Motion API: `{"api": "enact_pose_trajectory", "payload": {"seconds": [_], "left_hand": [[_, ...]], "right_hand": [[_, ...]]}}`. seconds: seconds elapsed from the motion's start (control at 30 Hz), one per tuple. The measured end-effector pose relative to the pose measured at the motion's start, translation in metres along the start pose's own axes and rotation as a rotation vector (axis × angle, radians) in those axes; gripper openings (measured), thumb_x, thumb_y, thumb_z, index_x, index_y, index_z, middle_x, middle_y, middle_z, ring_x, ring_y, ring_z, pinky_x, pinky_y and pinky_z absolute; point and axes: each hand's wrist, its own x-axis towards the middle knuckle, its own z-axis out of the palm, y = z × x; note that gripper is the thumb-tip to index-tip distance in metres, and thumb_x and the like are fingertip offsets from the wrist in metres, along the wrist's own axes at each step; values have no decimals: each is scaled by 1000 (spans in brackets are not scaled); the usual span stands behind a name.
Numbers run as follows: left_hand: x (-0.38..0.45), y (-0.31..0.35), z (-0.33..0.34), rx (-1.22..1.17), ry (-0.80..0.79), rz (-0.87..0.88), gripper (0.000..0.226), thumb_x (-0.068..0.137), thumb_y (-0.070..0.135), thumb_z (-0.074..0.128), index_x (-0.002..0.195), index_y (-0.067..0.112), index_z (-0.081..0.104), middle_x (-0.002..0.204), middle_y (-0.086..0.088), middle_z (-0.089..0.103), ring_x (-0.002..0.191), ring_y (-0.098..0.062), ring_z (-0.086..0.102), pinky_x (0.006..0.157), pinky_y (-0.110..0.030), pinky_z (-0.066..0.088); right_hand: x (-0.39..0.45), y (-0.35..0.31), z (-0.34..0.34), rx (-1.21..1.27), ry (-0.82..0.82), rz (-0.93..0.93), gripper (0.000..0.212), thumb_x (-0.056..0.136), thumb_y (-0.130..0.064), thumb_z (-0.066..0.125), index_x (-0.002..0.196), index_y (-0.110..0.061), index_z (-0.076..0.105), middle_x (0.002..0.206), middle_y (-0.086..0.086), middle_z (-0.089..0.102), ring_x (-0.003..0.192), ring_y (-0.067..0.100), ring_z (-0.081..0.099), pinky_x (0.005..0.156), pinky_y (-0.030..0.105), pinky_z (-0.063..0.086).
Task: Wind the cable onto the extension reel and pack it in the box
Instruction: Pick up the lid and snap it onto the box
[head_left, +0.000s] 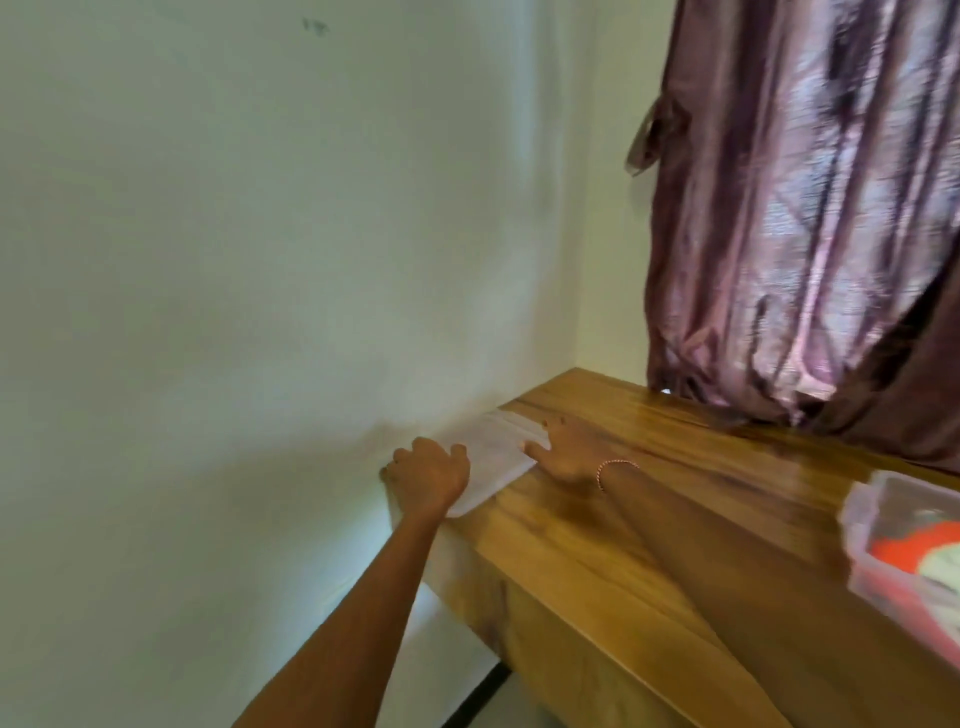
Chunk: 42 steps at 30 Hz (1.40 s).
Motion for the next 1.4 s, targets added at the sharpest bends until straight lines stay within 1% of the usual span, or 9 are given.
{"api": "enact_pose_trajectory", "payload": {"seconds": [0.27, 0.53, 0.77, 0.9, 1.0, 1.07, 1.23, 1.3, 1.4], "left_hand": [[18, -15, 15, -266, -60, -237, 49, 94, 23, 65, 129, -11, 60, 137, -28, 60, 127, -44, 59, 107, -51, 50], [2, 7, 23, -504, 71, -329, 74, 94, 15, 66, 148, -13, 24, 150, -30, 43, 137, -45, 48, 111, -49, 46], [-18, 49, 19, -718, 225, -71, 49, 104, 46, 53, 134, 11, 36, 131, -21, 59, 108, -41, 63, 86, -36, 42], [-23, 81, 16, -1320, -102, -160, 79, 102, 72, 15, 143, 15, 51, 139, -8, 62, 125, -32, 61, 108, -46, 47], [-33, 98, 23, -1497, -242, -224, 81, 98, 79, 15, 106, 15, 65, 96, 1, 70, 81, -17, 69, 68, -27, 55], [-43, 113, 27, -1580, -366, -211, 83, 98, 79, 22, 126, 11, 60, 102, -2, 68, 86, -20, 67, 79, -31, 55], [-69, 159, 34, -1509, -674, -117, 48, 99, 58, 56, 98, 10, 59, 81, -7, 61, 71, -20, 62, 78, -32, 53], [-77, 174, 36, -1412, -849, -72, 38, 99, 45, 63, 94, 8, 58, 70, -9, 64, 65, -19, 64, 71, -29, 57], [-92, 197, 40, -1276, -1090, -17, 46, 101, 38, 61, 110, -7, 62, 84, -20, 71, 73, -27, 73, 64, -33, 63]], "right_hand": [[45, -6, 27, -107, -134, 10, 79, 96, -56, 36, 153, -10, 8, 162, 12, 11, 145, 31, 21, 116, 43, 25], [38, 15, 10, 157, 65, 86, 58, 90, -42, 56, 140, -16, 44, 140, 12, 50, 120, 28, 51, 93, 37, 47], [0, 41, -53, 575, 290, 271, 74, 97, -61, 14, 135, -10, 51, 143, 19, 49, 130, 36, 45, 107, 40, 33], [-40, 60, -106, 990, 456, 483, 97, 86, -76, 6, 133, -5, 53, 139, 19, 52, 126, 33, 50, 108, 39, 37], [-85, 80, -136, 1381, 424, 418, 95, 81, -83, 11, 130, -16, 58, 127, 15, 63, 105, 25, 67, 82, 35, 57], [-115, 94, -152, 1531, 443, 403, 79, 84, -79, 26, 129, -21, 54, 113, 7, 71, 91, 22, 70, 75, 33, 58], [-179, 129, -177, 1530, 557, 278, 16, 90, -21, 66, 100, -9, 66, 91, 12, 68, 87, 23, 63, 70, 22, 55], [-205, 143, -188, 1422, 589, 267, 30, 84, 1, 67, 114, 0, 64, 107, 14, 64, 100, 28, 60, 91, 37, 51], [-244, 158, -202, 1289, 585, 354, 55, 80, 14, 63, 129, -10, 52, 108, 10, 58, 99, 31, 63, 77, 42, 55]]}}
